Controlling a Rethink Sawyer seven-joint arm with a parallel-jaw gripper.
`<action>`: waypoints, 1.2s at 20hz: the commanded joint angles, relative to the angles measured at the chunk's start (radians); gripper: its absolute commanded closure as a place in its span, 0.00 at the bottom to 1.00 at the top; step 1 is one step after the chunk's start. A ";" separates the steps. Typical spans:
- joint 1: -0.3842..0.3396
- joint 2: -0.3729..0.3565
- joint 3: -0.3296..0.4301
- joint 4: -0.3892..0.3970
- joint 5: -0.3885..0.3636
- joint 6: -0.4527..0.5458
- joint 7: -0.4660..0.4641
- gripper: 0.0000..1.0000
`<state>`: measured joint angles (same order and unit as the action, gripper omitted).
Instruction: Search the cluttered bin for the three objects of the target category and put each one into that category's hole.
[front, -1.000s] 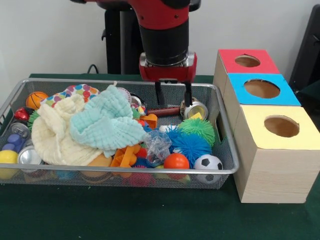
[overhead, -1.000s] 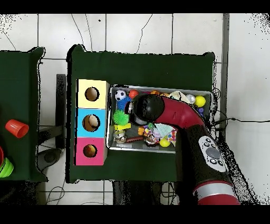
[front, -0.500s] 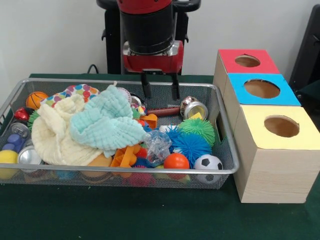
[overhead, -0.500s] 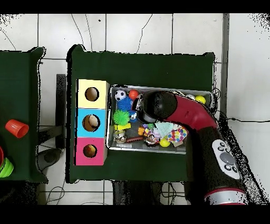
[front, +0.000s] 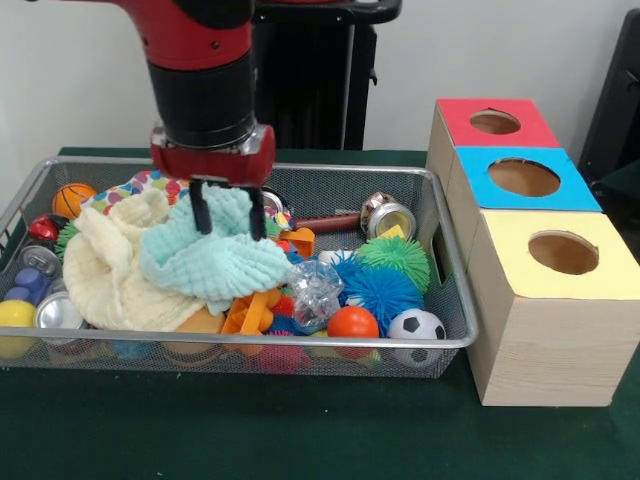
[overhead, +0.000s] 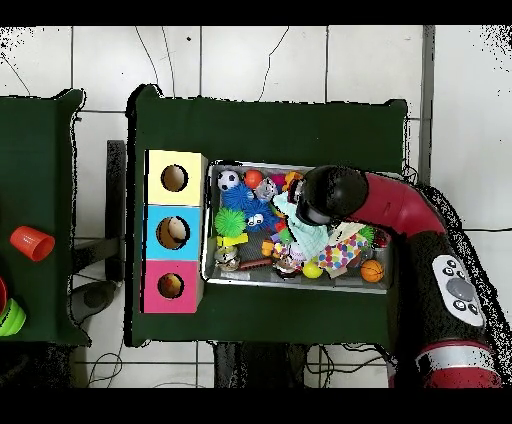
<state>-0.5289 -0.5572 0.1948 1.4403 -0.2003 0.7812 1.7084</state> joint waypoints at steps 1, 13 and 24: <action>-0.013 0.087 0.054 -0.129 -0.140 0.127 -0.249 0.00; -0.066 0.197 0.109 -0.138 -0.193 0.025 -0.217 0.00; -0.074 0.207 0.119 -0.113 -0.200 -0.014 -0.176 1.00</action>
<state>-0.5849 -0.4070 0.2286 1.3210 -0.3327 0.7812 1.7078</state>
